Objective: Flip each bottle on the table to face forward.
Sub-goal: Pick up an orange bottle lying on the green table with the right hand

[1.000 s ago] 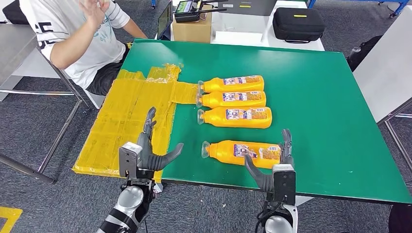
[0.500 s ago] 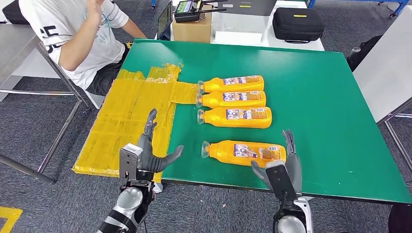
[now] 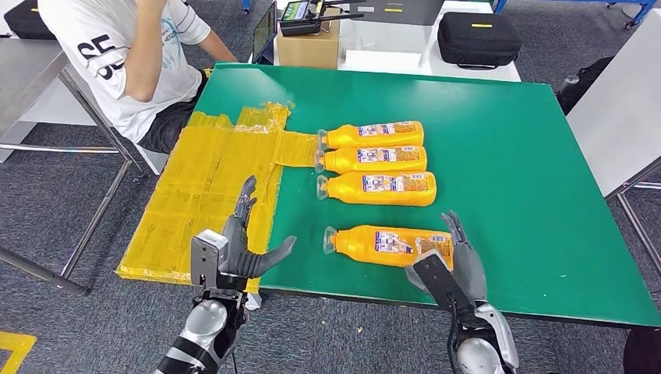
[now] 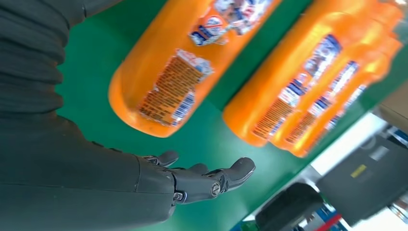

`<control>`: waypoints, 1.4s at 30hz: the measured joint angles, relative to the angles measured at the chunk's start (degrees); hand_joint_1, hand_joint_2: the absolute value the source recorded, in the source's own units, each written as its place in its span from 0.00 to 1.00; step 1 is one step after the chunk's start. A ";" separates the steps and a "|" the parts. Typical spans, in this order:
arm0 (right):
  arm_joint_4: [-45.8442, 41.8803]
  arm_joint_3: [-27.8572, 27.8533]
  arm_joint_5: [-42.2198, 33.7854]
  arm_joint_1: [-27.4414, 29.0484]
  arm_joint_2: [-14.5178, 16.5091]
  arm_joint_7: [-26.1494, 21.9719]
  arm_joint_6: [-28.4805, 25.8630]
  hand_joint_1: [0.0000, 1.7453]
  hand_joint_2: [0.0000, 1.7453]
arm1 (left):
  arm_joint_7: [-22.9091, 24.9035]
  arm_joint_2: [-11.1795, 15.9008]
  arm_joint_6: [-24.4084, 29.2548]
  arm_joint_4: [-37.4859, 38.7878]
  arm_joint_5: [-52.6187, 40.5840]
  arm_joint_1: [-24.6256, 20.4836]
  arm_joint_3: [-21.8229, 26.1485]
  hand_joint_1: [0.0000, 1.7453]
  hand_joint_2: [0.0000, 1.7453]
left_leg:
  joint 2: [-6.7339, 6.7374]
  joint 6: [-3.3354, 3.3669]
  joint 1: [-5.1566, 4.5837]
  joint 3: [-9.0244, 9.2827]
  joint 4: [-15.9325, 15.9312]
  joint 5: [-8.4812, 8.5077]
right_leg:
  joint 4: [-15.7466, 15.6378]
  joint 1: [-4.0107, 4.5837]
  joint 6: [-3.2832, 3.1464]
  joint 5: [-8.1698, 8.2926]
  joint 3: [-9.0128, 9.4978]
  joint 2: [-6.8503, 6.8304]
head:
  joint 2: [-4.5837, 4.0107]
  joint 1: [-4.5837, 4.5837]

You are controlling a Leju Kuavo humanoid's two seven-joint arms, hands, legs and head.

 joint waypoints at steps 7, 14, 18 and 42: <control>1.28 0.11 2.56 -0.41 -1.88 3.27 3.23 0.00 1.00 | 0.02 0.00 -0.88 0.00 0.11 0.11 0.18 0.00 1.00 | 0.00 0.00 0.00 0.00 0.00 0.00 | 0.00 0.00 0.00 0.00 0.00 0.00 | 0.00 0.00; 2.09 0.18 4.15 -0.51 -3.62 5.04 4.90 0.00 1.00 | 0.04 -0.03 -1.42 0.00 0.31 0.18 0.38 0.00 1.00 | -0.01 0.00 0.00 0.00 0.00 0.00 | 0.00 0.00 0.00 0.00 0.01 0.00 | -0.01 -0.01; 2.38 0.46 5.63 -1.12 -4.32 5.24 5.35 0.00 1.00 | 0.04 -0.08 -1.82 0.00 0.56 0.18 0.68 0.00 1.00 | -0.01 0.00 0.00 0.00 0.00 0.00 | 0.00 0.00 0.00 0.00 0.00 0.00 | 0.00 -0.01; 2.59 7.90 13.75 -5.51 -11.65 9.41 17.25 0.00 1.00 | 0.17 -0.97 -4.00 0.09 0.49 0.19 1.77 0.00 1.00 | -0.05 0.01 -0.02 0.01 0.01 0.00 | -0.02 -0.01 0.03 0.02 0.03 -0.01 | 0.00 -0.01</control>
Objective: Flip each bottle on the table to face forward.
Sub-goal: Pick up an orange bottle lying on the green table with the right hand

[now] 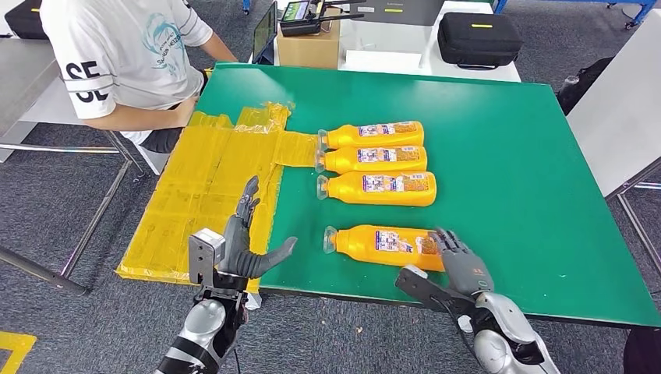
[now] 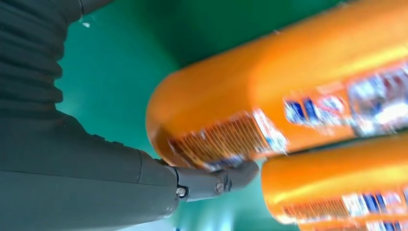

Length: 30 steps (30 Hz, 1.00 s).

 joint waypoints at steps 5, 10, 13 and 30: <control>1.45 1.81 0.52 -1.92 -2.44 0.19 1.09 0.00 1.00 | -0.03 -0.03 -0.38 0.54 0.09 -0.11 0.03 0.00 1.00 | 0.00 0.00 0.00 0.01 0.00 0.00 | 0.00 0.00 0.00 0.00 0.00 0.00 | 0.00 0.00; 2.91 2.88 0.52 -3.58 -3.84 0.37 1.34 0.00 1.00 | -0.16 -0.04 -0.42 0.88 0.13 -0.13 0.07 0.00 1.00 | 0.00 0.01 0.00 0.00 0.00 0.01 | 0.00 0.00 0.00 0.00 0.00 0.00 | -0.01 0.00; 3.79 3.38 0.19 -4.62 -4.25 0.36 1.26 0.00 1.00 | -0.27 -0.04 -0.45 0.90 0.21 -0.15 0.13 0.00 1.00 | 0.01 0.01 0.00 0.00 0.00 0.01 | 0.00 0.00 0.01 0.00 0.00 0.00 | -0.01 -0.01; -1.63 3.68 3.58 -4.24 -2.19 -0.11 -7.79 0.00 1.00 | -0.87 -0.02 0.15 0.68 0.86 0.91 1.69 0.00 1.00 | -0.01 0.01 0.00 0.00 0.00 0.00 | 0.00 0.00 0.00 0.00 -0.01 -0.01 | 0.00 0.01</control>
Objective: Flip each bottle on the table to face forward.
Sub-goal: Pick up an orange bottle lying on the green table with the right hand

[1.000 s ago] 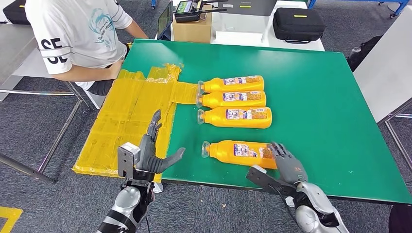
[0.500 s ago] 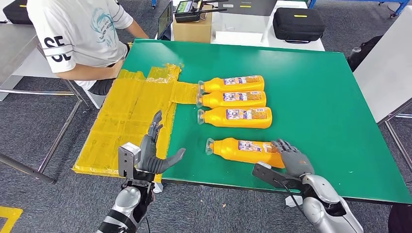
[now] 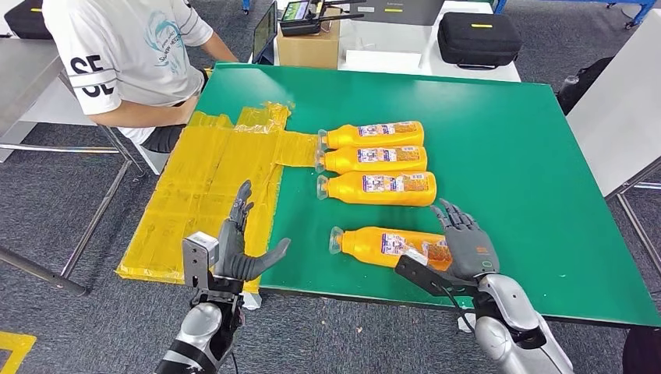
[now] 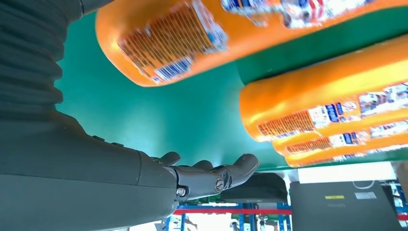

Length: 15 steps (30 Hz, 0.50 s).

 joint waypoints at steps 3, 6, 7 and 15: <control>-0.33 -0.41 -0.92 0.12 0.13 0.01 1.03 0.00 1.00 | 0.00 0.00 -0.05 -0.01 0.01 0.05 0.06 0.00 1.00 | 0.00 0.00 -0.01 0.00 0.00 0.00 | -0.01 -0.01 0.00 0.01 0.01 0.00 | 0.00 0.01; -0.23 -0.68 -2.01 0.10 0.14 -0.07 2.91 0.00 1.00 | 0.00 0.00 -0.15 -0.01 0.01 0.05 0.08 0.00 1.00 | 0.00 0.01 -0.01 0.01 0.00 0.01 | -0.01 -0.01 0.00 0.01 0.02 0.00 | 0.00 0.00; -0.18 -0.72 -2.17 0.10 0.14 -0.11 3.19 0.00 1.00 | 0.00 0.00 -0.16 -0.01 0.01 0.05 0.08 0.00 1.00 | 0.00 0.01 -0.01 0.01 0.00 0.01 | 0.00 0.00 0.00 0.01 0.01 0.00 | 0.00 -0.01; 1.58 -0.40 -4.75 -0.70 -0.26 -0.71 6.52 0.00 1.00 | -0.03 0.00 -0.60 0.02 0.05 0.00 0.10 0.00 1.00 | 0.00 0.01 0.00 0.00 0.00 0.01 | 0.00 0.00 0.01 0.01 0.00 0.00 | -0.01 -0.01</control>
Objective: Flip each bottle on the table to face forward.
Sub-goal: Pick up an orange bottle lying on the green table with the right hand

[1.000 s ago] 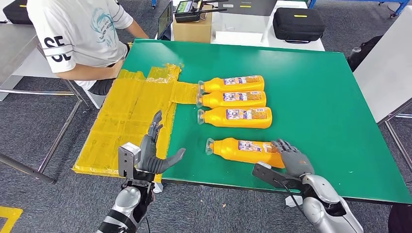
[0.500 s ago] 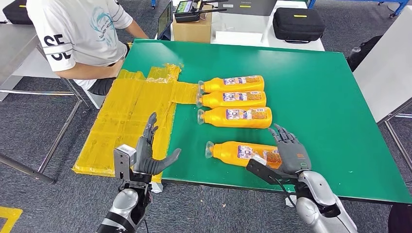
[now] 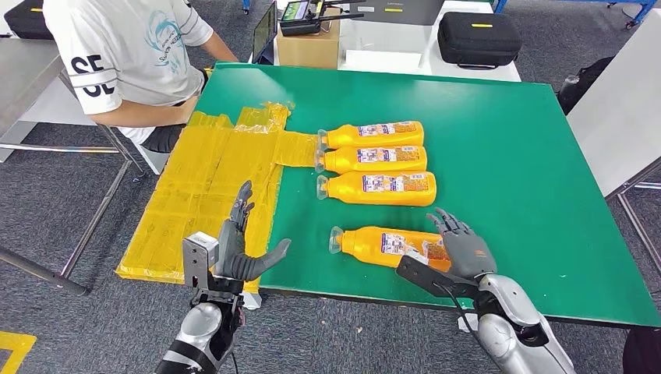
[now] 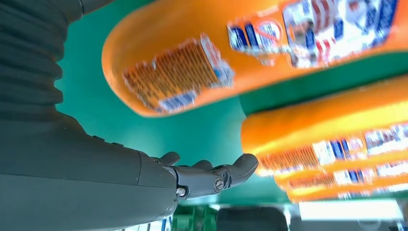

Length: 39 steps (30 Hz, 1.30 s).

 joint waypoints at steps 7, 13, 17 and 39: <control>5.90 1.09 -3.04 -3.25 -0.65 -1.70 2.45 0.00 1.00 | -0.09 0.00 -0.45 0.16 0.36 -0.33 -0.02 0.00 1.00 | -0.01 0.01 -0.01 0.00 0.00 0.01 | 0.00 -0.01 0.00 0.01 0.01 0.00 | 0.01 0.01; 9.27 2.01 -3.65 -5.74 -0.99 -2.37 2.87 0.16 1.00 | -0.16 0.00 -0.54 0.57 0.48 -0.85 -0.06 0.00 1.00 | 0.01 0.01 -0.01 0.00 0.01 0.01 | 0.01 0.00 0.00 0.01 0.01 0.00 | 0.01 0.01; 13.44 3.77 -5.59 -9.54 -0.97 -4.09 3.83 1.00 1.00 | -0.36 -0.04 -0.91 1.07 1.27 -1.42 -0.21 0.00 1.00 | 0.04 0.00 0.00 0.00 0.01 0.01 | 0.01 0.00 0.00 0.01 0.00 0.01 | 0.00 0.00; 30.89 15.15 -25.79 -22.90 -3.76 -11.85 11.57 1.00 1.00 | -1.66 -0.46 -2.84 7.43 4.68 -5.66 -2.15 0.00 1.00 | -0.03 0.05 -0.02 0.16 0.03 0.06 | -0.04 -0.01 0.06 0.06 0.17 -0.01 | 0.01 -0.01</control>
